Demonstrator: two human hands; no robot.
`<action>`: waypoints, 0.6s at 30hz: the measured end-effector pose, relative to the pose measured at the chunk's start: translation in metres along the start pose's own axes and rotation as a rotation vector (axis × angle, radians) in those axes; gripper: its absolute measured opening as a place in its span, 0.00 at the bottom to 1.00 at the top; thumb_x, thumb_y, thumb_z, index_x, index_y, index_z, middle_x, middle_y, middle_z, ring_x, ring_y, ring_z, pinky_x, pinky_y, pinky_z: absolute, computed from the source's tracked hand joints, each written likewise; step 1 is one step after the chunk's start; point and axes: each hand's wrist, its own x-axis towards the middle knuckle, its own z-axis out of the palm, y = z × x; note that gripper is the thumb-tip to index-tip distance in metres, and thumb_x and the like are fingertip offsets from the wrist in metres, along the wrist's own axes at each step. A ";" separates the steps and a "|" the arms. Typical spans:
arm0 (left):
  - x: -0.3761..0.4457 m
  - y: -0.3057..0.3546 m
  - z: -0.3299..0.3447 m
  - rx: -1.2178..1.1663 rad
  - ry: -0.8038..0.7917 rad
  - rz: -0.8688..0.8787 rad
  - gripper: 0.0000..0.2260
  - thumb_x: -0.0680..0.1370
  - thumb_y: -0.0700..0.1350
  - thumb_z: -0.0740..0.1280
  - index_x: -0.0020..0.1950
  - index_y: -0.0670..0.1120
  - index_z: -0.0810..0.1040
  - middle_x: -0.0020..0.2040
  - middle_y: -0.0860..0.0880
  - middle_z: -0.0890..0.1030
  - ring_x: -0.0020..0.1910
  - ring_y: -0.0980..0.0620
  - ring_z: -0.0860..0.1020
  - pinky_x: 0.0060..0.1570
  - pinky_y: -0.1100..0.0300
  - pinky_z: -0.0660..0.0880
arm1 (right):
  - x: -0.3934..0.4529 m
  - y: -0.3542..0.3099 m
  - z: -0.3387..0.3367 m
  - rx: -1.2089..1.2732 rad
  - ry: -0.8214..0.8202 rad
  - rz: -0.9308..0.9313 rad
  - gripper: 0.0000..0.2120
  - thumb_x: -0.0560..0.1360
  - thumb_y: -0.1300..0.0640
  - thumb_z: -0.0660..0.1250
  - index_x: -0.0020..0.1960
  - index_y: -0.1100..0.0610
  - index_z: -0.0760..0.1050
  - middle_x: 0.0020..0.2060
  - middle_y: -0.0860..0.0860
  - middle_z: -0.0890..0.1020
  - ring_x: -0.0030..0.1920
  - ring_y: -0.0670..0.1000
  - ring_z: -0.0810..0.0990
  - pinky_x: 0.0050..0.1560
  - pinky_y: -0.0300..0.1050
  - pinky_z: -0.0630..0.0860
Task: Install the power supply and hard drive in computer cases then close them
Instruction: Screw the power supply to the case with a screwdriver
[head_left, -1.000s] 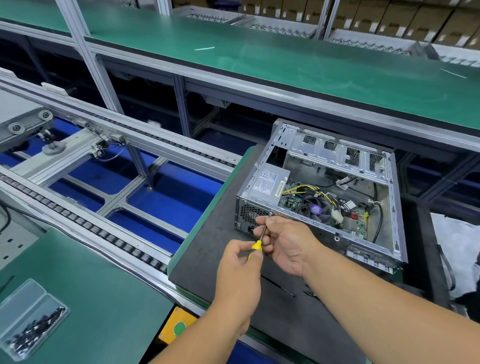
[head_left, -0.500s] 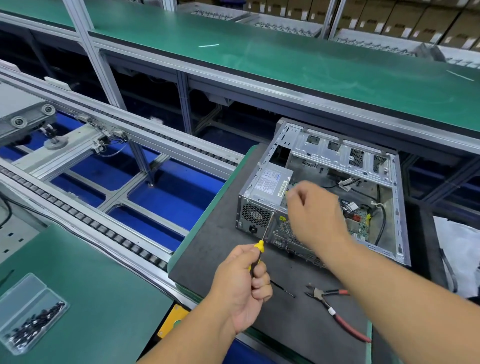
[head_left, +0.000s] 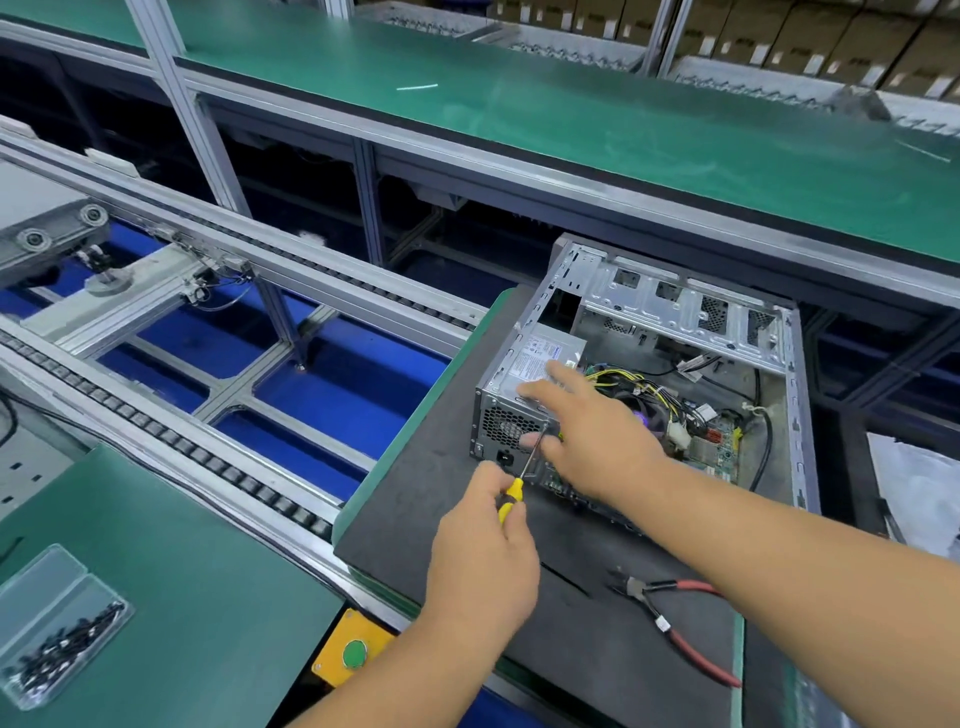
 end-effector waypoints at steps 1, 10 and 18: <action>0.000 0.002 -0.002 0.096 0.019 0.046 0.06 0.82 0.45 0.61 0.49 0.54 0.67 0.36 0.52 0.76 0.33 0.52 0.72 0.34 0.53 0.70 | 0.000 -0.001 0.001 -0.014 0.014 0.007 0.23 0.79 0.42 0.68 0.70 0.35 0.62 0.80 0.45 0.60 0.61 0.62 0.81 0.55 0.56 0.80; 0.004 0.011 -0.005 -0.183 -0.008 -0.131 0.06 0.80 0.43 0.65 0.49 0.55 0.77 0.35 0.56 0.76 0.30 0.58 0.72 0.31 0.60 0.70 | 0.000 -0.005 0.003 -0.133 0.033 0.015 0.22 0.82 0.47 0.63 0.72 0.38 0.60 0.79 0.45 0.59 0.52 0.63 0.83 0.44 0.57 0.81; 0.001 0.016 -0.015 -1.485 -0.211 -0.860 0.06 0.78 0.40 0.65 0.52 0.39 0.78 0.35 0.45 0.72 0.30 0.52 0.66 0.26 0.61 0.61 | 0.001 -0.003 0.005 -0.128 0.029 0.025 0.21 0.82 0.48 0.62 0.73 0.38 0.62 0.80 0.45 0.59 0.53 0.63 0.83 0.44 0.56 0.81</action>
